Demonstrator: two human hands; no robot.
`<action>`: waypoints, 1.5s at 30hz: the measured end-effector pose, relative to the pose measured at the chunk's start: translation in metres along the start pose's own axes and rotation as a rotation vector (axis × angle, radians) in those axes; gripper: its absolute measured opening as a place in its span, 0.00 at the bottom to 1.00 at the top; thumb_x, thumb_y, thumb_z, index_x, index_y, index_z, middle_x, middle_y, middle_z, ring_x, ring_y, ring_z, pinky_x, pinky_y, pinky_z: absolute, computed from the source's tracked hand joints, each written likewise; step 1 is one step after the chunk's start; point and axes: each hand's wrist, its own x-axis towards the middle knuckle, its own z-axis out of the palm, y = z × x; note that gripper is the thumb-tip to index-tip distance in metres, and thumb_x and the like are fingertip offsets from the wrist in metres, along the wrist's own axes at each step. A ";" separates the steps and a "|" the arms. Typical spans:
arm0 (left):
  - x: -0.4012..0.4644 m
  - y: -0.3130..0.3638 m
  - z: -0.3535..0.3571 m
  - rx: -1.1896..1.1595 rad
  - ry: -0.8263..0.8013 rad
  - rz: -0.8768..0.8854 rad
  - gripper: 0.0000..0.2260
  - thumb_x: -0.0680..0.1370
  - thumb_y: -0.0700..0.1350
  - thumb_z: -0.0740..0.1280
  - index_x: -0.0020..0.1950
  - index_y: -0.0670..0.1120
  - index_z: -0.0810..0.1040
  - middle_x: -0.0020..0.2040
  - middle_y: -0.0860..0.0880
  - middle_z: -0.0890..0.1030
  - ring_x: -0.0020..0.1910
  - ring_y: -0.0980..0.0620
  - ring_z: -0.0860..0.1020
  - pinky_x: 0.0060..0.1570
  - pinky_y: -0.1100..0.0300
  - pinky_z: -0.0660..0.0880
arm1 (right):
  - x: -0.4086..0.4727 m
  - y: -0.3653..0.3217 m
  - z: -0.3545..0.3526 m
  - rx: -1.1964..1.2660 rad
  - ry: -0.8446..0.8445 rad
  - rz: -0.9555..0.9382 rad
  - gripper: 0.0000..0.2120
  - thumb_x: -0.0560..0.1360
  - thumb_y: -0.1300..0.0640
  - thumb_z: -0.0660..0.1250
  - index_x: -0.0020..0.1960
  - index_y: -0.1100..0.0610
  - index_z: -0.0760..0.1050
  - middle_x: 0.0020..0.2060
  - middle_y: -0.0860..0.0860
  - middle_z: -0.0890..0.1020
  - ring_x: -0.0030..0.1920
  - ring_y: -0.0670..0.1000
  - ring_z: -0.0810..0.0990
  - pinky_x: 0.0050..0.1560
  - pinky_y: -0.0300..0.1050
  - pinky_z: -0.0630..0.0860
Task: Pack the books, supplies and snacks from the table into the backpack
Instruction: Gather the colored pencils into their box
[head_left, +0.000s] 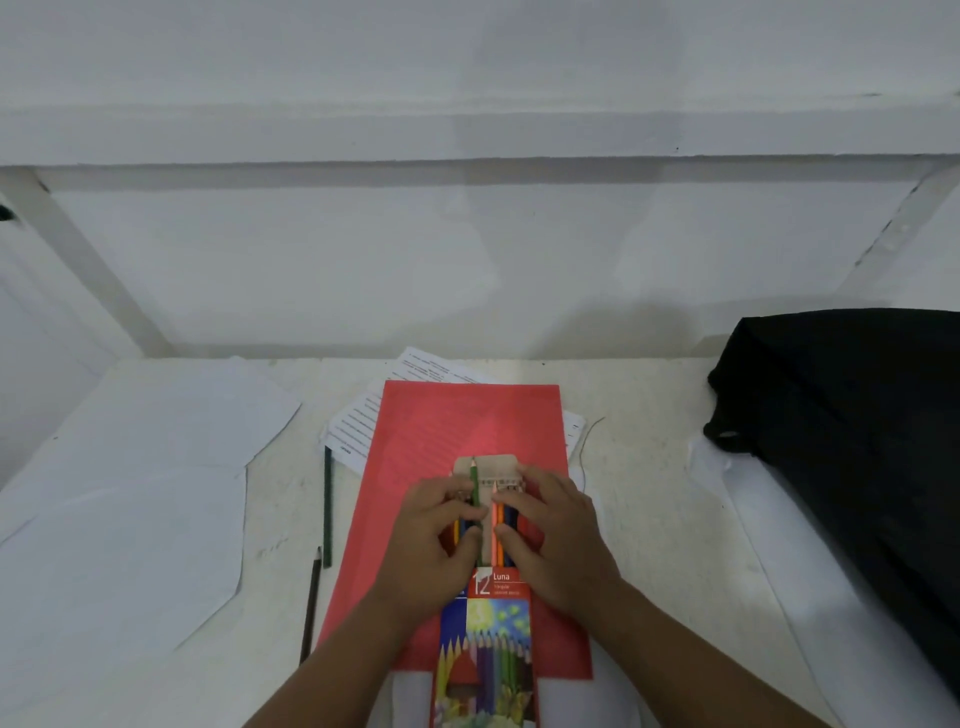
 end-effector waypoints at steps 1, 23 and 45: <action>0.000 0.001 0.000 0.001 -0.003 0.014 0.08 0.70 0.43 0.71 0.48 0.48 0.86 0.62 0.54 0.79 0.65 0.56 0.72 0.64 0.58 0.69 | 0.000 0.001 0.000 0.010 0.007 0.000 0.19 0.75 0.43 0.64 0.64 0.44 0.77 0.70 0.45 0.72 0.70 0.47 0.68 0.68 0.48 0.65; 0.005 0.024 -0.086 -0.147 -0.114 -0.296 0.11 0.77 0.37 0.69 0.47 0.54 0.82 0.47 0.63 0.83 0.50 0.63 0.80 0.46 0.73 0.74 | 0.007 -0.024 -0.020 -0.066 -0.091 0.064 0.01 0.76 0.52 0.67 0.47 0.48 0.76 0.44 0.44 0.76 0.44 0.44 0.74 0.42 0.36 0.71; -0.045 -0.030 -0.188 -0.150 0.201 -0.649 0.09 0.78 0.40 0.67 0.45 0.53 0.80 0.43 0.55 0.82 0.33 0.51 0.84 0.35 0.59 0.81 | 0.056 -0.182 0.105 -0.141 -0.268 0.035 0.15 0.80 0.48 0.63 0.65 0.47 0.74 0.52 0.48 0.77 0.52 0.49 0.76 0.54 0.44 0.74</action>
